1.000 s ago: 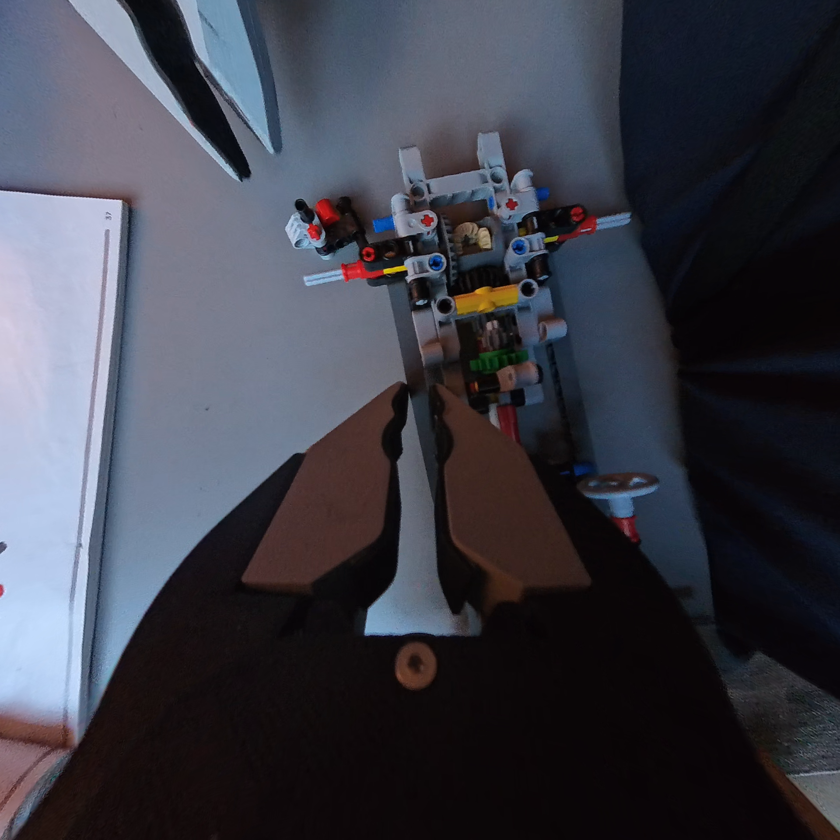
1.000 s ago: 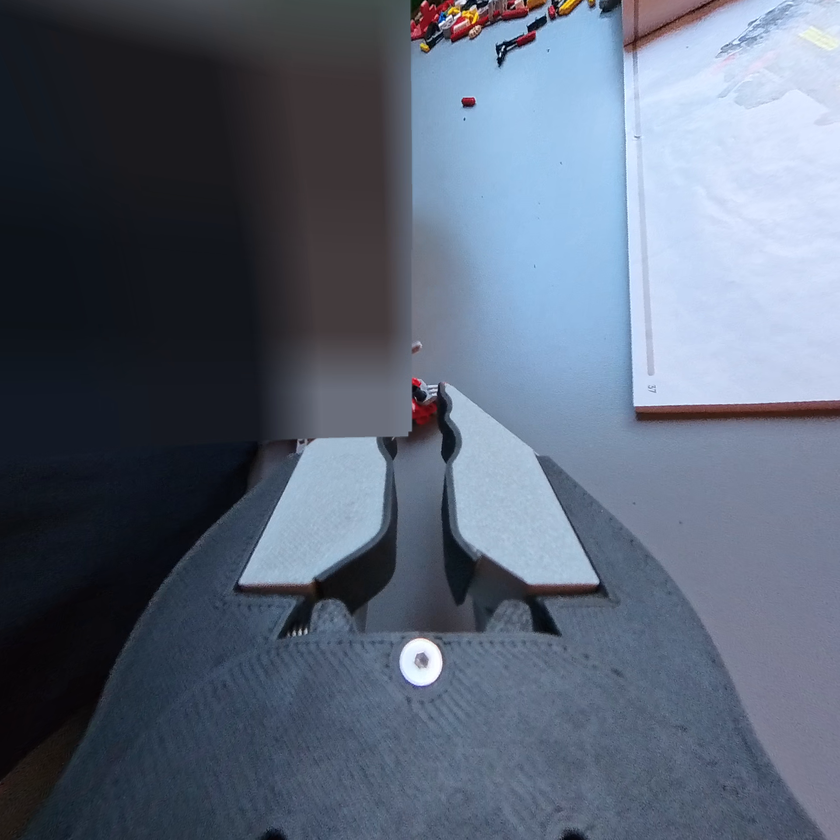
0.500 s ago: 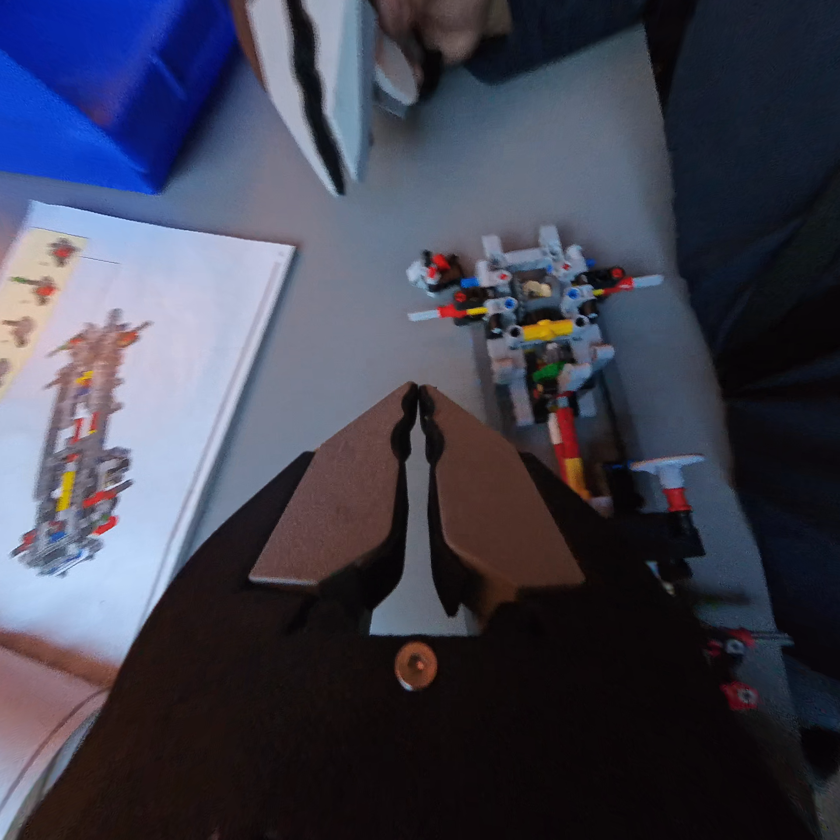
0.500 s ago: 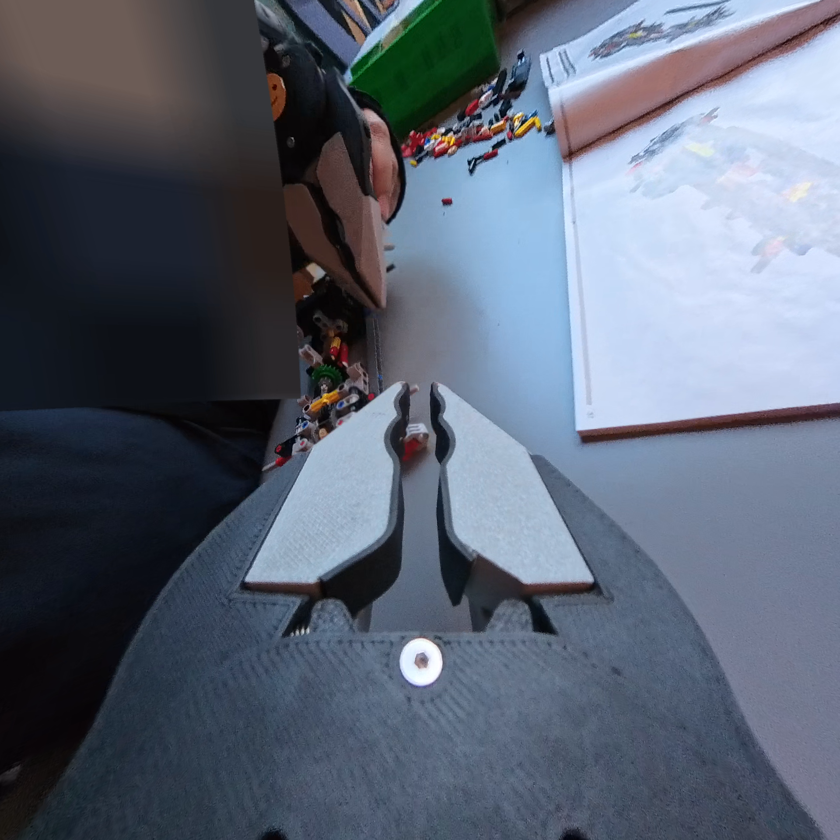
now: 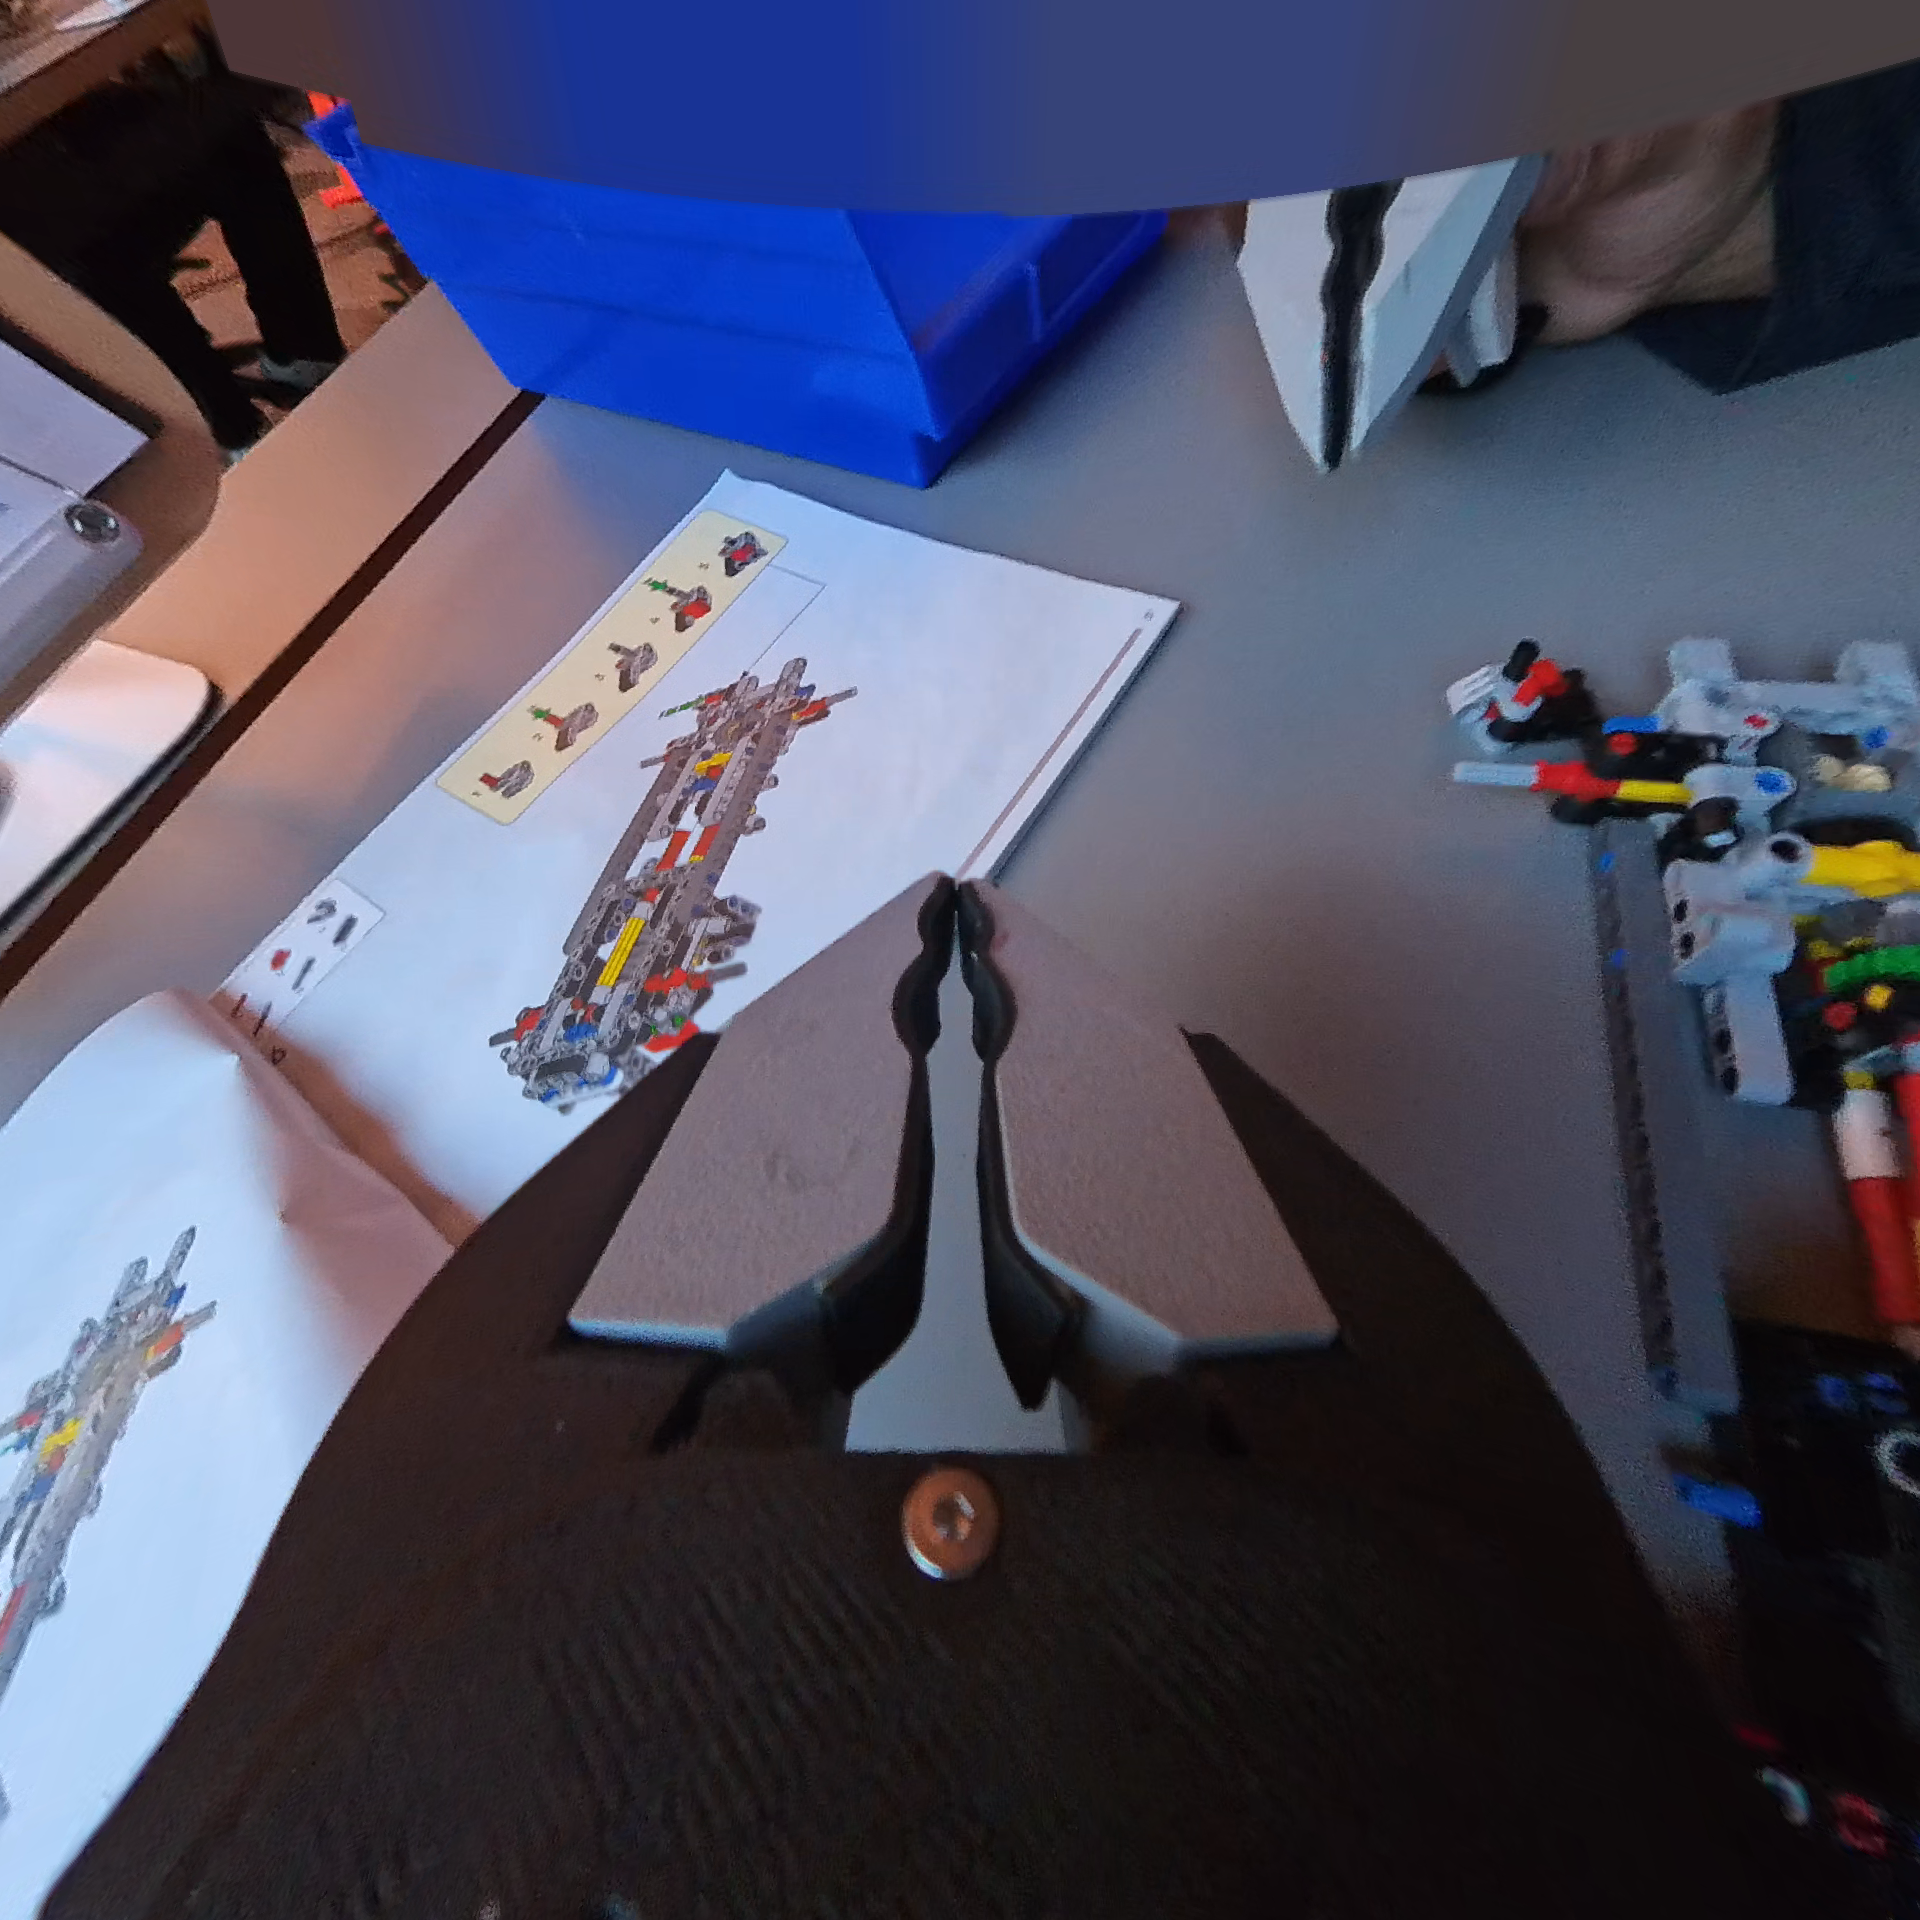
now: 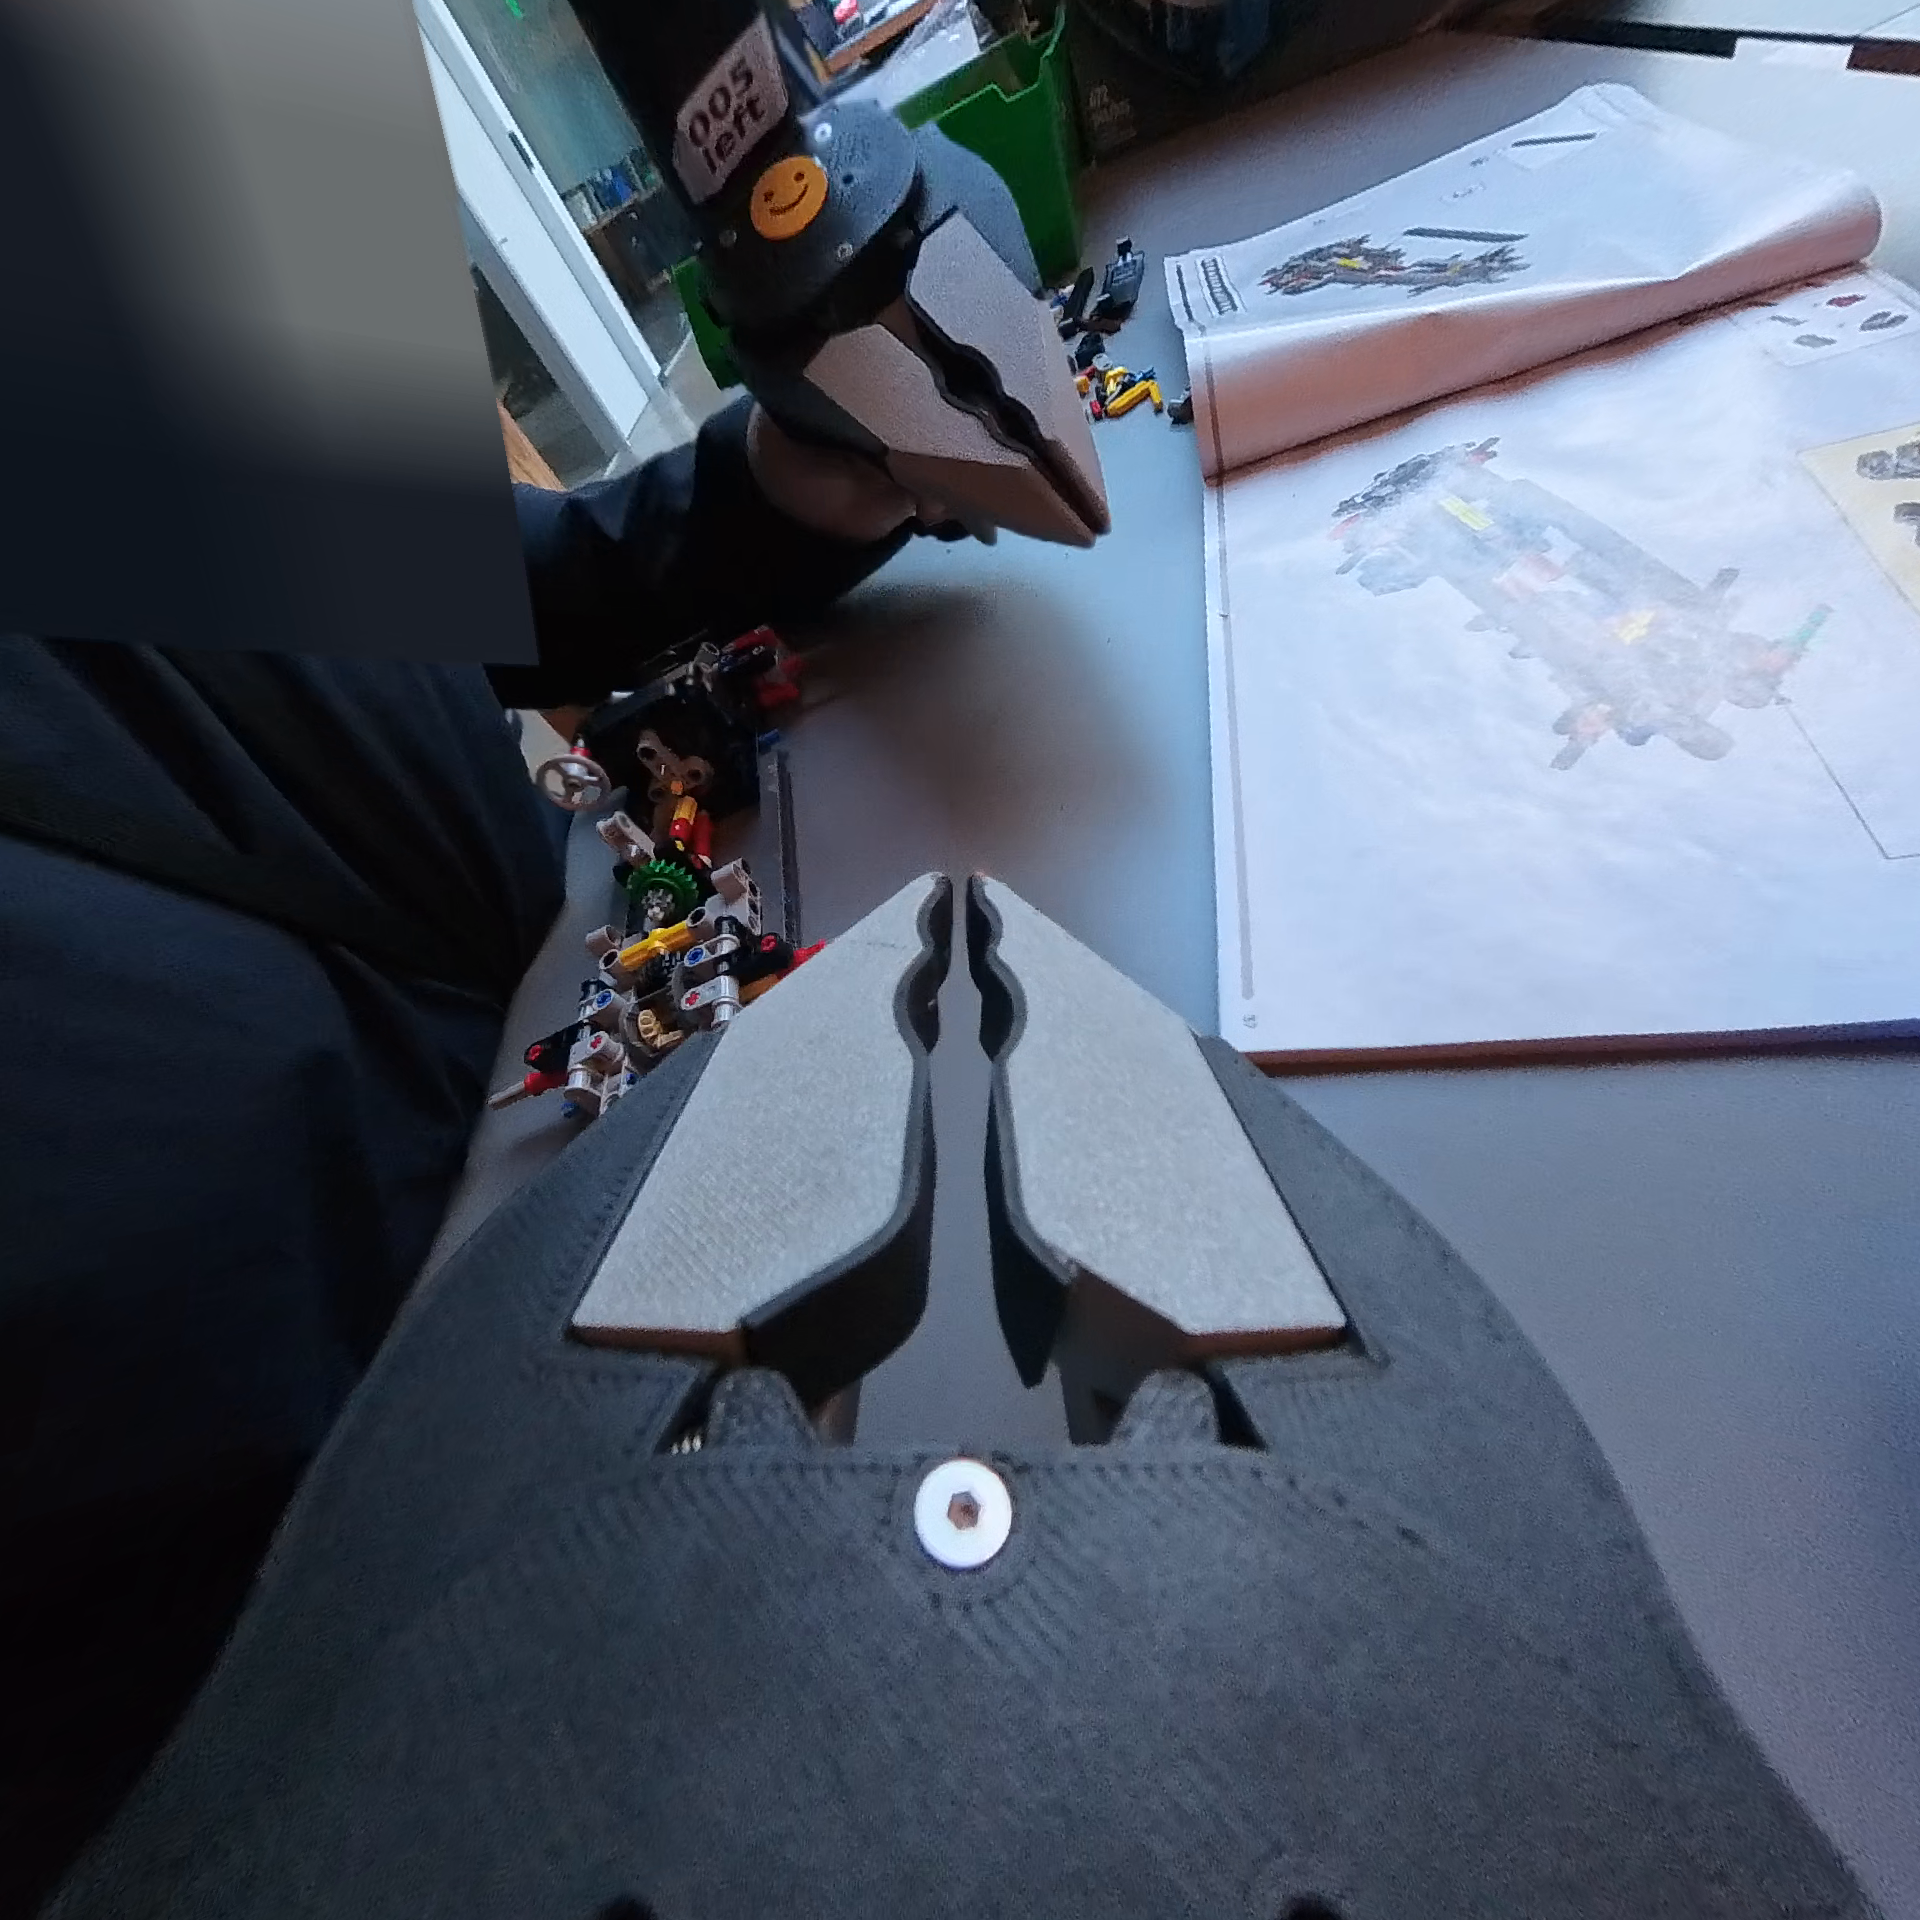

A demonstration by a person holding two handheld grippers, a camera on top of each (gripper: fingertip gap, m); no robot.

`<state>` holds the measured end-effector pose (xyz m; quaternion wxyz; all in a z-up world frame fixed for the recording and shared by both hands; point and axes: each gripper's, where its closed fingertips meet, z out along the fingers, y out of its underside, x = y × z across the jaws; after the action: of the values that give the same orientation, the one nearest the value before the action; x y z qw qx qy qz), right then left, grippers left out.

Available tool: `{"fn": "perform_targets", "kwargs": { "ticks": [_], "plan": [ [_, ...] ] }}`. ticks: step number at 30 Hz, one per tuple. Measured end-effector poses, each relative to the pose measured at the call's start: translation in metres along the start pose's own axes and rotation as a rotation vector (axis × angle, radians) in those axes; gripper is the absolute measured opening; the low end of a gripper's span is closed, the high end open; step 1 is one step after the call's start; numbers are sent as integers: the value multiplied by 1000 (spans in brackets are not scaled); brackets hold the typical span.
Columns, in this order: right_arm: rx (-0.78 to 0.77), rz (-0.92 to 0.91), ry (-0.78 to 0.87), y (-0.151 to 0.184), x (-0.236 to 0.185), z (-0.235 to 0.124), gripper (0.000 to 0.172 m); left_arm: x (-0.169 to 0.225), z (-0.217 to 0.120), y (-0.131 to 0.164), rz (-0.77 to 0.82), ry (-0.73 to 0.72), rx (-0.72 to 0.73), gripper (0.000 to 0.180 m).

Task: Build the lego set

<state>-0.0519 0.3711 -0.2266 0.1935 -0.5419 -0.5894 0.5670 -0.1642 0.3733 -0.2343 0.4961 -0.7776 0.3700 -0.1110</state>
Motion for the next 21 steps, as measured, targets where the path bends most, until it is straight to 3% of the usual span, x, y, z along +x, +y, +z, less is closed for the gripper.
{"fn": "perform_targets", "kwargs": {
  "ticks": [9, 21],
  "plan": [
    [43, 58, -40, -8, 6, -3, 4, 2, 9, 22, -61, 33, -65, 0],
    [30, 47, -40, -7, 4, -1, 5, 2, 10, 29, -41, 20, -110, 0]
  ]
}}
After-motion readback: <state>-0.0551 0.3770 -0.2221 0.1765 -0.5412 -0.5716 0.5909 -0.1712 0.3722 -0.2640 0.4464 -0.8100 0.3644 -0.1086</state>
